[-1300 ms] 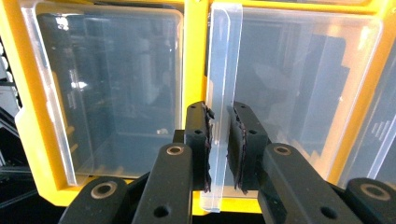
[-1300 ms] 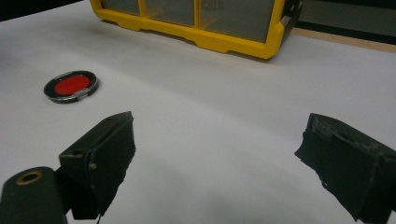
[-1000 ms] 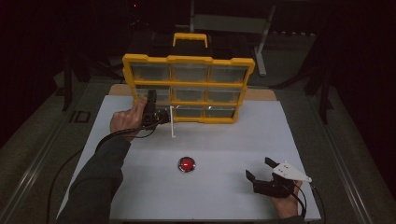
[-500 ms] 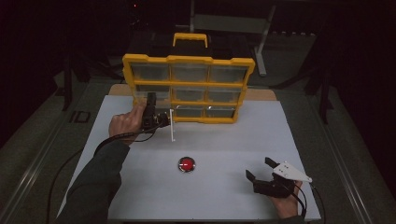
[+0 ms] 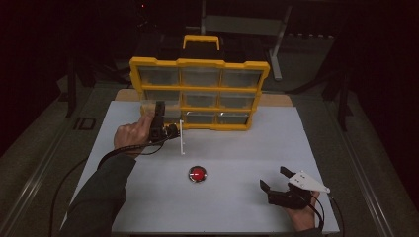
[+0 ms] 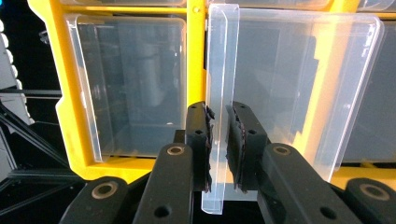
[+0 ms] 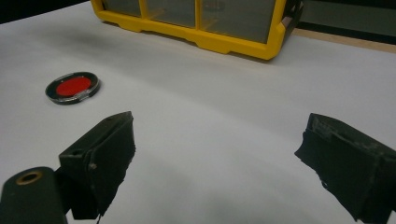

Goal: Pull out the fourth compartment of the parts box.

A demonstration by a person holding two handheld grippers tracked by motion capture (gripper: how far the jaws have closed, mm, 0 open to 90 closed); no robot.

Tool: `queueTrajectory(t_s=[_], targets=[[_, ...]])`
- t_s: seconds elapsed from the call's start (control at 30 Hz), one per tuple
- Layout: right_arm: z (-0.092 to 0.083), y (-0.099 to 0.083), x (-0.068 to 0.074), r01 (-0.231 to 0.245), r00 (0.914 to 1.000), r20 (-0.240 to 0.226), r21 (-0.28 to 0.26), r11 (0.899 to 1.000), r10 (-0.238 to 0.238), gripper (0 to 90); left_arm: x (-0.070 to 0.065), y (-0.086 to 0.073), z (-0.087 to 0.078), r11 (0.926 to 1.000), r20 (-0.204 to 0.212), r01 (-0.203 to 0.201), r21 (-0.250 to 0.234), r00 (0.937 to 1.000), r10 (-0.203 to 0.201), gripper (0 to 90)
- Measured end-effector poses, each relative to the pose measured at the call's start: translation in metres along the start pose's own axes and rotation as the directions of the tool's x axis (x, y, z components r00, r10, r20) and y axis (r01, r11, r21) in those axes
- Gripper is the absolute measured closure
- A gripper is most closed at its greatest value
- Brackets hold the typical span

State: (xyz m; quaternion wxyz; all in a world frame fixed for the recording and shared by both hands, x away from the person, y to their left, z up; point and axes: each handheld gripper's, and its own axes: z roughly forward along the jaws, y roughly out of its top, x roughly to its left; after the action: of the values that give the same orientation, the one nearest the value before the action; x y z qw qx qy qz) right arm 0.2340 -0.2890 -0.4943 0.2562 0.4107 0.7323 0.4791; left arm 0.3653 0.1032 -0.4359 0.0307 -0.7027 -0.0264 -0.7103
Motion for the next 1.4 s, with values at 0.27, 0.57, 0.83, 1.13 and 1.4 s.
queueTrajectory(t_s=[0.27, 0.57, 0.83, 1.13, 1.4], targets=[[0.0, 0.0, 0.0, -0.001, 1.0, 0.0, 0.0, 1.0, 0.001, 9.5, 0.0, -0.002, -0.011, 0.9999, -0.004, -0.012, -0.009, 0.9999, 0.012, 80.1], [0.0, 0.0, 0.0, -0.002, 1.0, 0.0, 0.0, 1.0, 0.002, 9.4, 0.001, -0.004, -0.023, 0.9997, -0.002, -0.015, -0.02, 0.9999, 0.015, 80.1], [0.0, 0.0, 0.0, -0.003, 1.0, 0.001, -0.002, 1.0, 0.003, 9.5, -0.001, -0.006, -0.035, 0.9995, -0.009, -0.014, -0.03, 0.9999, 0.013, 80.0], [0.0, 0.0, 0.0, -0.002, 1.0, 0.002, -0.001, 1.0, 0.002, 9.5, -0.001, -0.007, -0.04, 0.9992, -0.012, -0.027, -0.031, 0.9996, 0.027, 79.8], [0.0, 0.0, 0.0, -0.001, 1.0, 0.003, -0.001, 1.0, 0.001, 9.5, -0.002, -0.007, -0.04, 0.9993, 0.002, -0.018, -0.034, 0.9998, 0.018, 77.7]])
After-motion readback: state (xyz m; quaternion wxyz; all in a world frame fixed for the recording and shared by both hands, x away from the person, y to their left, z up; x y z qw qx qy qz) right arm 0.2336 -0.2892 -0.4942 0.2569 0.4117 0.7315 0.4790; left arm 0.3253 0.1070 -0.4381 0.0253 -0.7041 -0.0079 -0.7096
